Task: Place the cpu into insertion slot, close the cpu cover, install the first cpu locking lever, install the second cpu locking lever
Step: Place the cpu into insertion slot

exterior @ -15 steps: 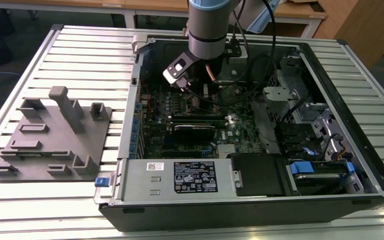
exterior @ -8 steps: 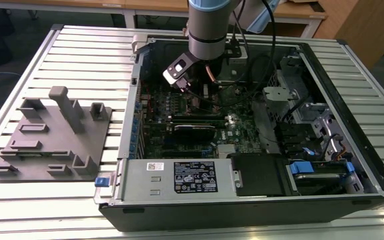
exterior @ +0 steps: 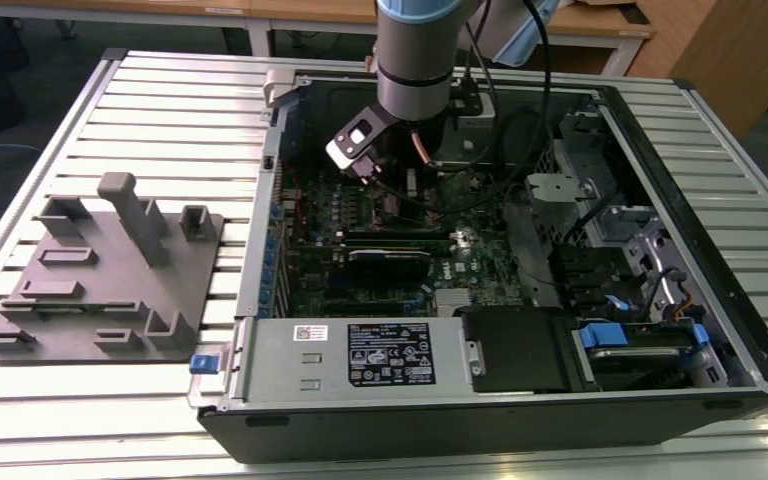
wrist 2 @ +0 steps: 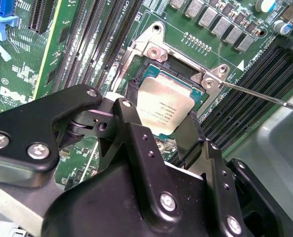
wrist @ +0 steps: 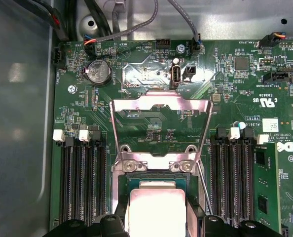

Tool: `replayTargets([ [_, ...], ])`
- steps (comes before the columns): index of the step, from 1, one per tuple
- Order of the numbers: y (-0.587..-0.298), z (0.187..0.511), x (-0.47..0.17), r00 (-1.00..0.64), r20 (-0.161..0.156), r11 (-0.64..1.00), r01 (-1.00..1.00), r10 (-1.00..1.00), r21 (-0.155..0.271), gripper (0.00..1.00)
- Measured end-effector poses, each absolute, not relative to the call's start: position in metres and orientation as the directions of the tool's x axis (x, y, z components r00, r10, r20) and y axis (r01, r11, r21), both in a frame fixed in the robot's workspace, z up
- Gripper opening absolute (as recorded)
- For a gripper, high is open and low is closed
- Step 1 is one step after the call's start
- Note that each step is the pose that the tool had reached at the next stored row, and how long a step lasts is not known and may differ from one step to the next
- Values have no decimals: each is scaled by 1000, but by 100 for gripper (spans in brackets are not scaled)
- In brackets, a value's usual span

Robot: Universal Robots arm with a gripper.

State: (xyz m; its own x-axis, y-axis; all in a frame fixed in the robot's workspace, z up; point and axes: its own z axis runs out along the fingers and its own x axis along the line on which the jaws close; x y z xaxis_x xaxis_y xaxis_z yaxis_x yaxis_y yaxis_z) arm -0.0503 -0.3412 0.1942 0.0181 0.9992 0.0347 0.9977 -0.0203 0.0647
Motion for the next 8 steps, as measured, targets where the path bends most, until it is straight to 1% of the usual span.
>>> replayTargets([
  [8, -341, 193, -50, 18, 35, -20, 998, 999, 65, 54],
])
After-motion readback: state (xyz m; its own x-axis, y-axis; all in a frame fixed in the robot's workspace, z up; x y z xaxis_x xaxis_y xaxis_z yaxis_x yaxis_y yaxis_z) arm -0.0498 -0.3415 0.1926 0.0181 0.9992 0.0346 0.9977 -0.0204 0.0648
